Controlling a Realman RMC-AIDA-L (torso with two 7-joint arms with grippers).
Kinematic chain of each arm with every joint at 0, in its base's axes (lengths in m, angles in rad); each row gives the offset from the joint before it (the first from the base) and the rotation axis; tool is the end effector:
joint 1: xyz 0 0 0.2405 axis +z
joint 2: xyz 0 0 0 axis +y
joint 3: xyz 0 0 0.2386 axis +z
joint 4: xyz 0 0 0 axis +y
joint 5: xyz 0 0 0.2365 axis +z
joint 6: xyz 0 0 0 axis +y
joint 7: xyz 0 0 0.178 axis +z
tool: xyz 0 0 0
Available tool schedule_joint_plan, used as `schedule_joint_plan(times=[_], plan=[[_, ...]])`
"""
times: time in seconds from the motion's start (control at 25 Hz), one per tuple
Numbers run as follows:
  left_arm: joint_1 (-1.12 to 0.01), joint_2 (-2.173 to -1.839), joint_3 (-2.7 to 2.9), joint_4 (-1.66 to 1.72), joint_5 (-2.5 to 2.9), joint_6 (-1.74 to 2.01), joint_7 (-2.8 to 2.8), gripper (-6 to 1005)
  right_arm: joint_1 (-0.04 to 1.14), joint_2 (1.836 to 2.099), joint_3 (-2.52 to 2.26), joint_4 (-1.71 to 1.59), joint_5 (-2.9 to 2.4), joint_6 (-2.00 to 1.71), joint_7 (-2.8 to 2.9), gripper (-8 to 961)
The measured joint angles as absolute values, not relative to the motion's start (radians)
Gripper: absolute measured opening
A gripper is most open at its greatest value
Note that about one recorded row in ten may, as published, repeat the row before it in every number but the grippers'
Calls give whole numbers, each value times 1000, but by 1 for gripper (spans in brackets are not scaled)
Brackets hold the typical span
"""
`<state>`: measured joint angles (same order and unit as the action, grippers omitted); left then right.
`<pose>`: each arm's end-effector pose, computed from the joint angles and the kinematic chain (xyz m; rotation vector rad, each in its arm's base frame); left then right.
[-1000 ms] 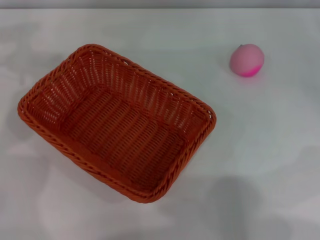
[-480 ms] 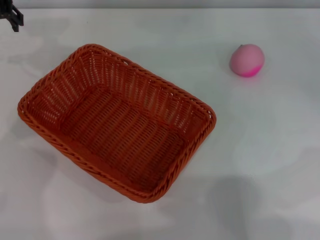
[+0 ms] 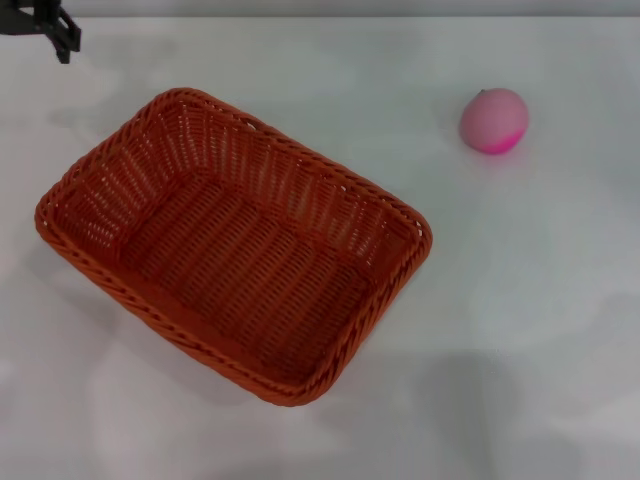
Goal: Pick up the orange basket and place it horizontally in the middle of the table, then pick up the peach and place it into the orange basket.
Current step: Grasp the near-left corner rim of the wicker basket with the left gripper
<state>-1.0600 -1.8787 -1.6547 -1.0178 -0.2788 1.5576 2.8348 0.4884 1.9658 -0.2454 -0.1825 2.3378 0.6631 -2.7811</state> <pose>-0.1295 0.4705 0.0486 -1.7428 -1.3433 0.5158 0.4737 0.3777 0.1219 -1.1078 0.9264 0.3665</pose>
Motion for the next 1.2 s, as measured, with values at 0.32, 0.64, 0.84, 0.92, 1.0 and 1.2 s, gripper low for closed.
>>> schedule_joint_plan(times=[0.32,0.64,0.84,0.92,1.0,1.2], plan=[[-1096,-1881,-1594,-1022,-339,1557,2835,871,490,1970,-244,-182,2338,643,-2781,866],[-1107,-1905,-1535,-1023,-379,1557,2835,872,485,1973,-236,-181,2343,633,-2781,866],[-1108,-1923,-1519,-1023,-382,1560,2835,872,486,1973,-235,-181,2345,624,-2781,866],[-1106,-1928,-1516,-1023,-382,1561,2835,872,488,1973,-235,-182,2346,622,-2781,866],[-1103,-1932,-1513,-1023,-383,1562,2835,872,488,1973,-235,-182,2346,621,-2781,866],[-1095,-1935,-1506,-1023,-394,1561,2835,872,489,1971,-235,-182,2346,620,-2781,866]])
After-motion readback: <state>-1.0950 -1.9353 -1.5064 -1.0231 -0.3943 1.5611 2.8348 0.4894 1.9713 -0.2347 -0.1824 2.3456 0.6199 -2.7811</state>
